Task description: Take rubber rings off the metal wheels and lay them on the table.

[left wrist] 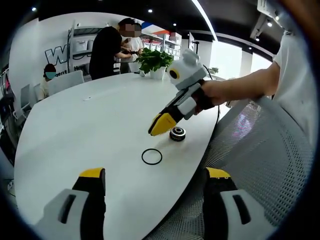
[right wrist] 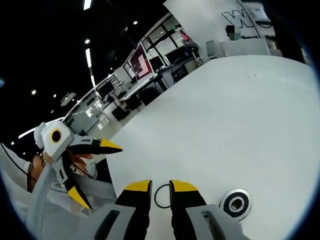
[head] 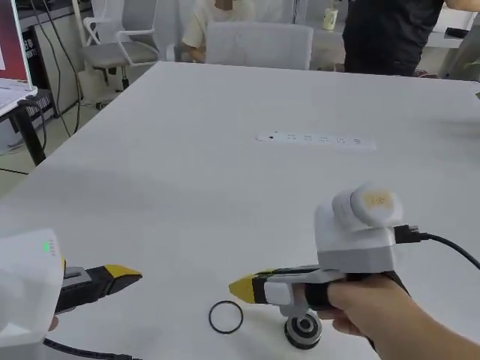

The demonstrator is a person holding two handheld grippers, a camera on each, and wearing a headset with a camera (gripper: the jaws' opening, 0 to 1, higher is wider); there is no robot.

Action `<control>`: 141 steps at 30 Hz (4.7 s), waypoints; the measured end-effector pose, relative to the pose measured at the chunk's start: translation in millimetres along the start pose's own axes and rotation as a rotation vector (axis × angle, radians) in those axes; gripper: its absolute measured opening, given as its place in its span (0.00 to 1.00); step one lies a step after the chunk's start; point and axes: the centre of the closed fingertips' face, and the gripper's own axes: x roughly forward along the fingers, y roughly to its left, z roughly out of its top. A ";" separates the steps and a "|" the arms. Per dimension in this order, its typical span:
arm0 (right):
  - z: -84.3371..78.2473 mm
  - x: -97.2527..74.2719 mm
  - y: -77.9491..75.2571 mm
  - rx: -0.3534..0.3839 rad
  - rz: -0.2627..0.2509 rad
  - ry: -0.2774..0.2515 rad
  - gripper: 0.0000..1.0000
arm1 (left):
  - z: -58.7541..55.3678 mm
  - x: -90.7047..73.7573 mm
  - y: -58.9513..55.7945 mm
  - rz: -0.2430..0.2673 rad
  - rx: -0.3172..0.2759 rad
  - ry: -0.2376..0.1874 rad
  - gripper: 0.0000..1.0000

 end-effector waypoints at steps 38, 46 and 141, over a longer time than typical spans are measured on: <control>62.1 -79.1 -12.4 0.045 -0.022 -0.215 0.15 | 6.7 1.3 -5.6 -0.036 -0.014 -0.040 0.80; 57.8 -92.7 -10.8 -0.037 0.011 -0.223 0.22 | 5.1 2.5 -7.2 -0.046 -0.014 -0.029 0.81; -73.2 -72.5 -46.1 -0.399 0.030 0.241 0.22 | 58.6 143.0 -71.6 -0.334 0.241 -0.052 0.21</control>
